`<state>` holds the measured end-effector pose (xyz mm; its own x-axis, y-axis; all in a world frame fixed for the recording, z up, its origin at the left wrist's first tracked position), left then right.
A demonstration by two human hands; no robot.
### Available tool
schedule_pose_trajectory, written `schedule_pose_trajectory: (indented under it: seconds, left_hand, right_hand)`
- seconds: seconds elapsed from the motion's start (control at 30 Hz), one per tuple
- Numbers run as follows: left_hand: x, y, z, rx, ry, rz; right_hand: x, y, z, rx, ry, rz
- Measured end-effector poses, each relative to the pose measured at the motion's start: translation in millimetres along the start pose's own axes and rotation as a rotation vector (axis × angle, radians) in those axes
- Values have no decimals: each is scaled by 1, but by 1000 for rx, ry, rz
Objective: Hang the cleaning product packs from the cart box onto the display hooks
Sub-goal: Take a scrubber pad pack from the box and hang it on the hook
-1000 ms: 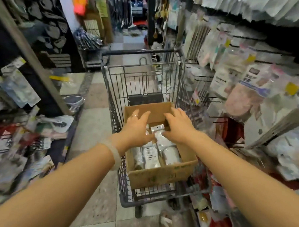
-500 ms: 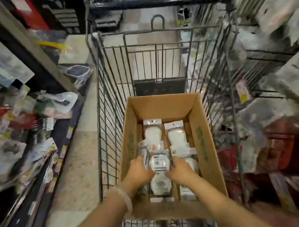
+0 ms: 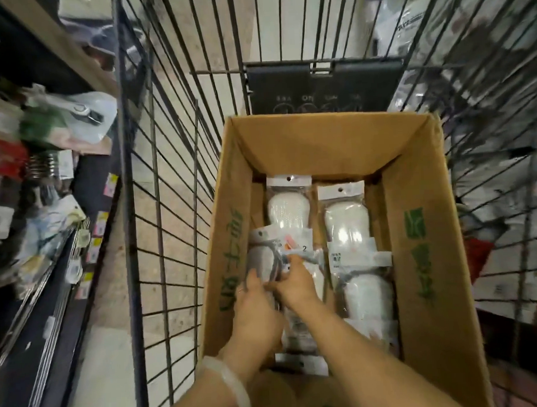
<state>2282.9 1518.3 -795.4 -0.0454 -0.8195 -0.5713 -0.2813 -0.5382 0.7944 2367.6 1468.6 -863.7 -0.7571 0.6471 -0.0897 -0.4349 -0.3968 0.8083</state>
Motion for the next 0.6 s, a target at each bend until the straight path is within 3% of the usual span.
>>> schedule_pose_trajectory:
  seconds: [0.13,0.4,0.5,0.6]
  left_hand:
    - [-3,-13,-9,1,50,-42]
    - [29,-33,-29,69,-2,69]
    - [41,-43,-21,-35,53,115]
    - [55,-51,-12,-114,260,195]
  right_hand:
    - [-31,2,-4,44,-14,-21]
    - [-96,10,-20,171,-168,40]
    - [-99,8,-24,170,-180,18]
    - [-97,9,-27,124,-152,-51]
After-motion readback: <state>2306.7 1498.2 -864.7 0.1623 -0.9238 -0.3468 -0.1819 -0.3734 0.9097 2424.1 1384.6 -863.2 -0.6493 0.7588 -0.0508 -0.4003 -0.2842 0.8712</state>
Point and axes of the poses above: each hand's wrist, its own y-axis away from the middle knuckle, its own x-axis out of the palm, z = x × y, the point moved 7 cm from there along -y, towards the middle knuckle, and after that the axes turned 15 degrees about -y, right-handed, at the moved point
